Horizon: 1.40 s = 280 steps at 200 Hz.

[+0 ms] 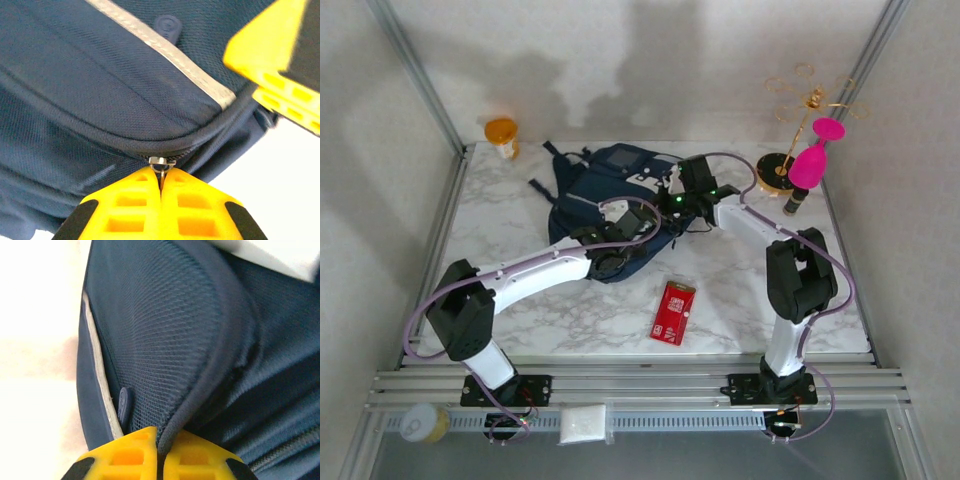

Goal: Pack books, pencil case, and school supplies into a backpack

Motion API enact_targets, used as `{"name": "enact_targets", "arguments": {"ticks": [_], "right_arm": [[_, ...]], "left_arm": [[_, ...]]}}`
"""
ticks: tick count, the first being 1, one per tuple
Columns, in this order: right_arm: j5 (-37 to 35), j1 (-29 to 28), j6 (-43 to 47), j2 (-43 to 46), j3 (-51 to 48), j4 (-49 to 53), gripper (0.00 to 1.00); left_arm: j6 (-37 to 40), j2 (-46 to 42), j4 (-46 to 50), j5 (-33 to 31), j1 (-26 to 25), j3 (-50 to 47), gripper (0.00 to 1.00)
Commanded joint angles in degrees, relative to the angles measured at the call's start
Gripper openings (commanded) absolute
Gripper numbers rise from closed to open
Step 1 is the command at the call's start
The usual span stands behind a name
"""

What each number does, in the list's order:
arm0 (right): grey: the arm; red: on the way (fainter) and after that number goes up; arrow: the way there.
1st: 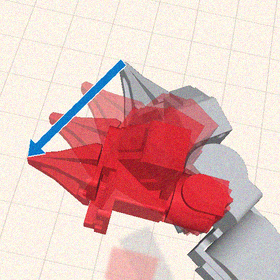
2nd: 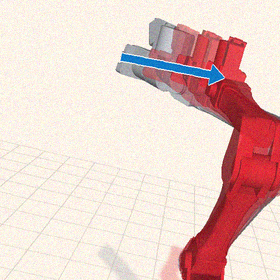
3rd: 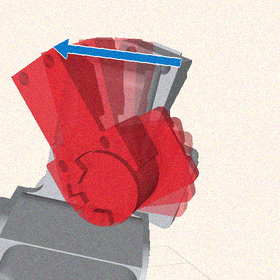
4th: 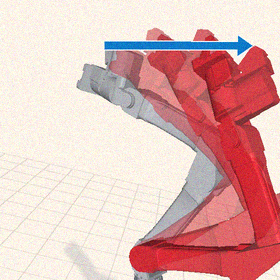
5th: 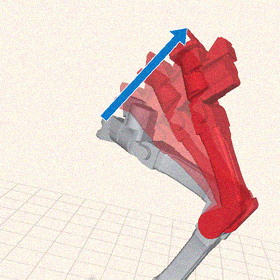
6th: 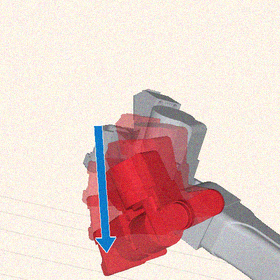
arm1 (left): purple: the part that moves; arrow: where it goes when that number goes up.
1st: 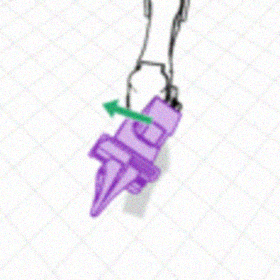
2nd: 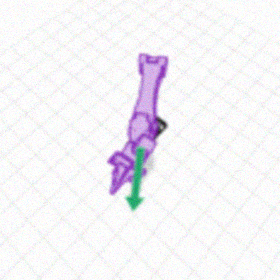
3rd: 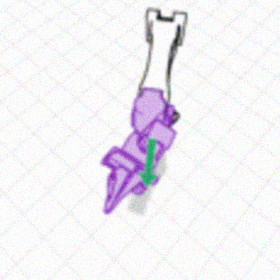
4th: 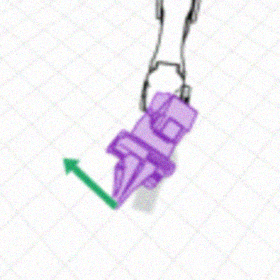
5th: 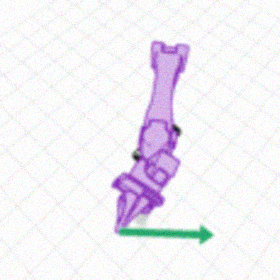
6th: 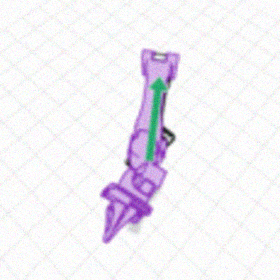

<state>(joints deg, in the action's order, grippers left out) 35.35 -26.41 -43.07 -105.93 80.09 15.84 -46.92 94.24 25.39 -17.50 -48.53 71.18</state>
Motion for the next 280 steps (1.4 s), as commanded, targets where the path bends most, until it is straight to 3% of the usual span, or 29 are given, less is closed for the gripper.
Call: {"name": "enact_targets", "arguments": {"ticks": [1, 17, 60, 77, 101, 131, 171, 197, 280], "right_arm": [[1.9, 6.0, 7.0, -0.1, 4.6, 0.0, 0.00], [2.3, 7.8, 8.8, 0.3, 6.6, 3.0, 0.00], [1.5, 10.5, 12.5, -1.1, 9.4, 7.8, 0.00], [-1.8, 10.5, 12.2, -1.7, 10.5, 8.8, 0.00], [-3.4, 8.5, 7.6, 1.3, 6.5, 5.4, 0.23], [-5.6, 4.1, -0.7, 9.7, -6.9, -3.1, 0.46], [-7.9, -1.3, -11.4, 14.1, -17.6, -12.0, 0.57], [-9.6, -4.5, -16.1, 13.0, -17.5, -15.9, 0.57], [-19.0, -8.7, -22.9, 15.5, -17.8, -24.2, 0.45]], "left_arm": [[0.4, 0.6, 6.0, 2.3, -2.4, 3.4, 0.00], [1.4, 1.0, 9.7, -1.1, 0.0, 4.6, 0.00], [9.7, -2.5, 5.7, 3.0, 7.8, -2.4, 0.00], [15.6, -3.6, 1.2, 4.3, 8.2, -4.9, 0.00], [16.0, -3.6, -3.7, 9.3, 8.6, -5.6, 0.00], [14.7, -2.7, -6.5, 10.9, 8.6, -5.6, 0.00], [15.1, -3.8, -9.2, 12.4, 8.6, -6.9, 0.00], [15.7, -4.2, -9.7, 13.0, 8.6, -7.6, 0.00], [14.3, -4.0, -12.7, 14.8, 8.6, -7.6, 0.00]]}}
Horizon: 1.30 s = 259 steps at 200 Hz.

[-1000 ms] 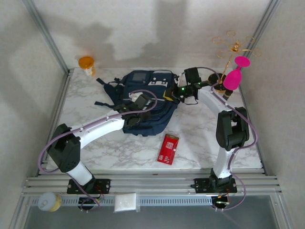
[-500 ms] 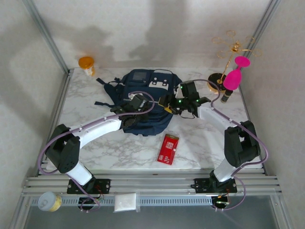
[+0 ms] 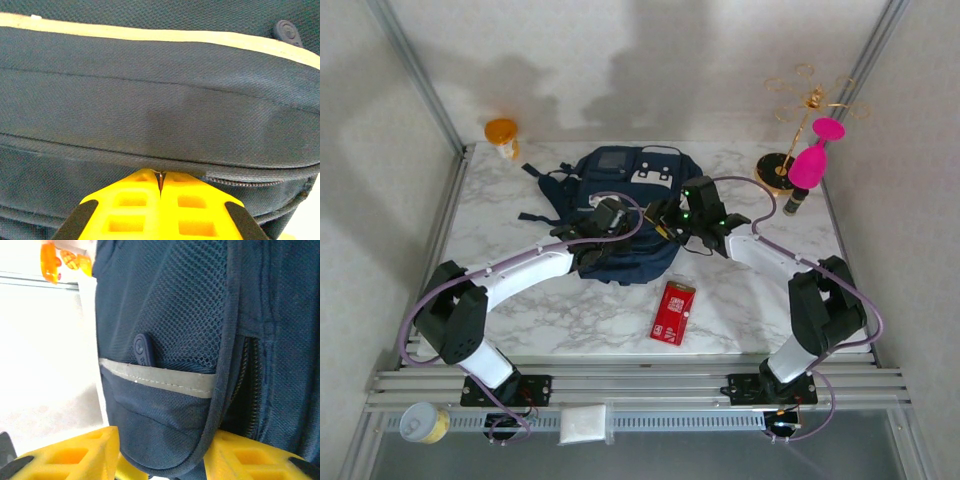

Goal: Pack books, pencil case, and school supplies into a backpack

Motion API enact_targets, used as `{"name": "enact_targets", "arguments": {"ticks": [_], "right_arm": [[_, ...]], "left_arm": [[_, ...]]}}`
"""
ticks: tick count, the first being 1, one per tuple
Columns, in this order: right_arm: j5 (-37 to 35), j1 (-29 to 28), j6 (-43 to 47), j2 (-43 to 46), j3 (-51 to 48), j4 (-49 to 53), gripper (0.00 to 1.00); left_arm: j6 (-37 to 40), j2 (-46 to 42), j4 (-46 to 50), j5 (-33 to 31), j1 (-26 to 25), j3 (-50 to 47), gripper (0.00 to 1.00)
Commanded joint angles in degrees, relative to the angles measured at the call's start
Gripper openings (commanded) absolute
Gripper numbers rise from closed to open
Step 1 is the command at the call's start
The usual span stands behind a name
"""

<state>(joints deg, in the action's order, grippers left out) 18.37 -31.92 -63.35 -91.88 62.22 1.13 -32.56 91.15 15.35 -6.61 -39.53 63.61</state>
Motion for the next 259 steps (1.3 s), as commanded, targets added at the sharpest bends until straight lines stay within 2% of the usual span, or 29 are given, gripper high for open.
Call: {"name": "enact_targets", "arguments": {"ticks": [1, 16, 31, 53, 70, 92, 115, 133, 154, 181, 211, 240, 259], "right_arm": [[-2.2, -3.3, -2.6, 1.4, 0.1, -9.5, 0.44], [-5.9, -4.8, -3.0, 2.8, -0.6, -8.7, 0.45], [-8.5, -5.5, -6.0, 3.9, -3.7, -12.2, 0.47], [-11.5, -7.6, -7.4, 0.7, -2.5, -13.7, 0.45], [-12.5, -8.3, -7.5, -2.4, -0.7, -15.1, 0.36], [-15.1, -9.0, -7.2, -3.4, -0.9, -15.8, 0.18], [-15.2, -8.8, -3.3, -3.6, 1.5, -11.0, 0.01], [-12.4, -8.2, 0.8, -2.6, 2.4, -7.6, 0.00], [-4.4, -2.9, 5.3, 0.0, 1.7, -7.4, 0.00], [3.6, 2.6, 14.1, 2.9, 4.3, 1.1, 0.00], [13.2, 9.6, 20.2, 5.0, 5.1, 5.3, 0.00], [21.2, 15.1, 24.9, 2.6, 8.3, 8.0, 0.00], [22.7, 16.1, 27.4, 0.5, 10.8, 9.5, 0.00]], "left_arm": [[-0.1, -0.9, -2.7, 4.0, -0.4, 0.0, 0.00], [-0.1, -1.0, -2.7, 4.3, -0.4, -0.1, 0.00], [-0.1, -1.3, -3.0, 4.5, -0.4, -0.5, 0.00], [-0.3, -2.0, -4.0, 4.2, -0.4, -1.4, 0.00], [-0.2, -2.3, -3.7, 3.0, -0.3, -1.5, 0.00], [0.0, -2.9, -3.3, 1.1, -0.1, -1.3, 0.00], [0.8, -3.8, -1.6, -0.8, 0.3, -1.3, 0.00], [1.6, -5.4, 1.6, -2.7, 0.6, -1.4, 0.00], [2.8, -7.6, 5.3, -3.9, 0.9, -2.9, 0.00], [2.8, -9.9, 10.4, -7.2, 1.7, -4.4, 0.00], [2.7, -11.1, 11.6, -7.1, 5.5, -6.4, 0.00], [2.8, -10.3, 11.4, -7.9, 8.9, -6.7, 0.00], [3.2, -9.6, 9.4, -7.4, 11.2, -7.4, 0.00]]}}
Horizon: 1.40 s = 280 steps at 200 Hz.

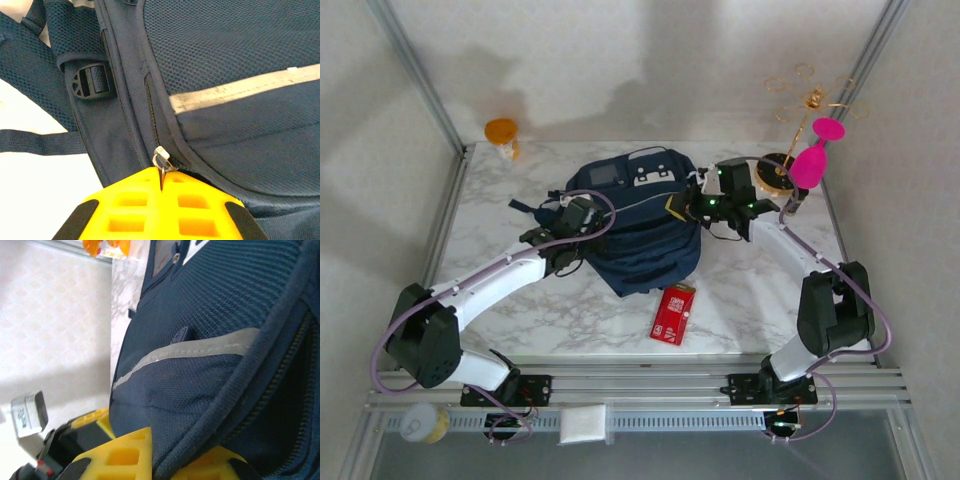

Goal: Pack books, pencil case, and school supplies into a backpack

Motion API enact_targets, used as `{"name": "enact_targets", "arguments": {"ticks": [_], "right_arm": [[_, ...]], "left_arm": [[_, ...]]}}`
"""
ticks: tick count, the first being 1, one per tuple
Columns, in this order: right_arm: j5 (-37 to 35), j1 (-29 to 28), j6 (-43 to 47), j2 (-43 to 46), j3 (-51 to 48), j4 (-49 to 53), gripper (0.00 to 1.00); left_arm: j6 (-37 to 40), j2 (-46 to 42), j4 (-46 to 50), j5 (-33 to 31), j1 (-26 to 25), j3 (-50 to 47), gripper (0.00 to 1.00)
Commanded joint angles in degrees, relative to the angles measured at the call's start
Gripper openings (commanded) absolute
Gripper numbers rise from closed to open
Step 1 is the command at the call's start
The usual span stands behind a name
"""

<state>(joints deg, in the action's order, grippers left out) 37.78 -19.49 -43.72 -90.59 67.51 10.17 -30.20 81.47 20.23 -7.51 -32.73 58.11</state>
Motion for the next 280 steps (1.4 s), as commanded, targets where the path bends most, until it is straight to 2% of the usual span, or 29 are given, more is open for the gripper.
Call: {"name": "enact_targets", "arguments": {"ticks": [1, 10, 33, 59, 73, 77, 86, 110, 128, 144, 161, 171, 185, 202, 218, 244, 280], "right_arm": [[3.3, 3.7, 7.9, -1.0, 5.7, 0.7, 0.00], [4.0, 3.8, 9.5, -2.3, 7.6, 2.7, 0.00], [5.3, 5.6, 10.7, -4.2, 10.0, 4.9, 0.00], [3.2, 6.2, 10.8, -5.2, 12.1, 7.7, 0.00], [2.0, 4.8, 7.4, -5.3, 10.8, 4.5, 0.00], [1.5, 4.1, 6.3, -5.3, 10.7, 3.8, 0.05], [-0.4, 2.4, 3.3, -5.4, 10.4, 2.3, 0.25], [-7.6, -3.2, -5.4, -4.3, 7.3, -3.5, 0.52], [-13.8, -8.4, -13.0, -4.1, 3.7, -9.2, 0.62], [-19.3, -12.6, -18.1, -5.2, 2.2, -12.3, 0.64], [-24.6, -17.0, -19.7, -7.0, 3.7, -13.6, 0.60], [-27.7, -18.5, -19.3, -8.1, 5.3, -11.7, 0.53], [-29.1, -18.7, -19.8, -8.0, 4.5, -12.4, 0.36], [-28.8, -18.6, -18.4, -7.5, 4.4, -11.4, 0.22], [-28.3, -17.6, -15.6, -7.1, 6.1, -7.4, 0.00], [-24.7, -14.4, -11.3, -4.7, 5.8, -5.2, 0.00], [-16.3, -9.8, -5.8, -3.2, 6.7, -2.7, 0.00]], "left_arm": [[0.9, 0.2, 4.3, -6.4, 4.5, -2.0, 0.00], [1.7, 0.8, 3.2, -5.7, 5.5, -2.2, 0.00], [4.8, 1.8, -0.8, -9.4, 6.9, -3.4, 0.00], [10.6, 0.8, -9.7, -6.7, 8.1, -7.1, 0.00], [11.8, 0.5, -13.3, -1.3, 8.0, -7.5, 0.00], [11.9, 0.4, -14.5, 0.2, 7.8, -7.8, 0.00], [11.6, 0.2, -17.0, 2.6, 7.0, -8.3, 0.00], [10.9, -0.5, -20.5, 5.3, 5.5, -9.2, 0.00], [10.8, -0.6, -21.7, 6.9, 4.5, -9.3, 0.00], [11.0, 0.3, -21.6, 7.3, 3.9, -8.8, 0.00], [11.3, 0.4, -21.2, 6.7, 3.6, -8.5, 0.00], [11.0, -0.1, -21.1, 5.7, 3.6, -8.7, 0.00], [11.2, -0.5, -20.2, 5.0, 3.6, -8.5, 0.00], [11.0, -1.3, -18.7, 2.4, 3.6, -8.4, 0.00], [9.9, -2.5, -16.3, -2.0, 3.9, -8.5, 0.00], [8.6, -5.6, -14.8, -5.2, 6.1, -10.8, 0.00], [9.3, -5.2, -15.5, -4.1, 11.2, -11.6, 0.00]]}}
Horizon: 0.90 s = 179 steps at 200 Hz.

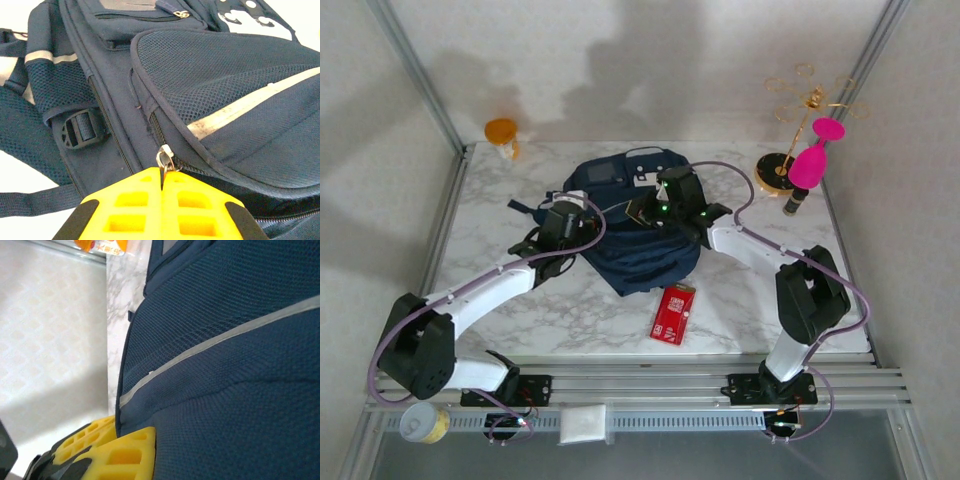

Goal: Pack books, pencil case, and school supplies into a backpack

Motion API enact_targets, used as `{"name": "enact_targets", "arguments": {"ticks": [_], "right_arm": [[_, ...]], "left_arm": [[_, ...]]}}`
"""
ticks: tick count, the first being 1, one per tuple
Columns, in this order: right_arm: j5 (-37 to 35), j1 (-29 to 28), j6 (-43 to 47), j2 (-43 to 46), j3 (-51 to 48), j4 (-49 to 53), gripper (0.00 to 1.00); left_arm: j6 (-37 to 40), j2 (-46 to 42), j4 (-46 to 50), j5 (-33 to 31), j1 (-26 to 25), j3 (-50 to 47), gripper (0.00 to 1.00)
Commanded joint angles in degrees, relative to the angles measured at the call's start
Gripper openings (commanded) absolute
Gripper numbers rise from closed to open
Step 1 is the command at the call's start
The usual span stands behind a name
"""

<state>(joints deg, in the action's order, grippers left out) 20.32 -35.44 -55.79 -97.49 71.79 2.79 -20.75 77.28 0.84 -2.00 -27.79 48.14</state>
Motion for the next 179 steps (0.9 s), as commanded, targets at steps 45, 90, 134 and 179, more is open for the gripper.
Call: {"name": "enact_targets", "arguments": {"ticks": [45, 90, 134, 179], "right_arm": [[7.5, 10.0, 13.1, 1.3, 7.3, 10.7, 0.00], [9.1, 10.6, 16.3, -0.6, 11.5, 14.4, 0.00], [9.3, 9.3, 17.0, -2.9, 11.0, 14.4, 0.00], [6.4, 8.3, 21.4, -3.6, 11.8, 16.9, 0.29]], "left_arm": [[8.8, 1.8, -0.9, -9.1, 8.6, -1.4, 0.00], [19.1, 2.8, -13.6, -14.3, 10.0, -5.1, 0.00], [18.8, 9.0, -15.9, -9.9, 13.3, -3.3, 0.00], [12.9, 8.5, -10.8, -1.6, 11.8, -2.3, 0.05]]}}
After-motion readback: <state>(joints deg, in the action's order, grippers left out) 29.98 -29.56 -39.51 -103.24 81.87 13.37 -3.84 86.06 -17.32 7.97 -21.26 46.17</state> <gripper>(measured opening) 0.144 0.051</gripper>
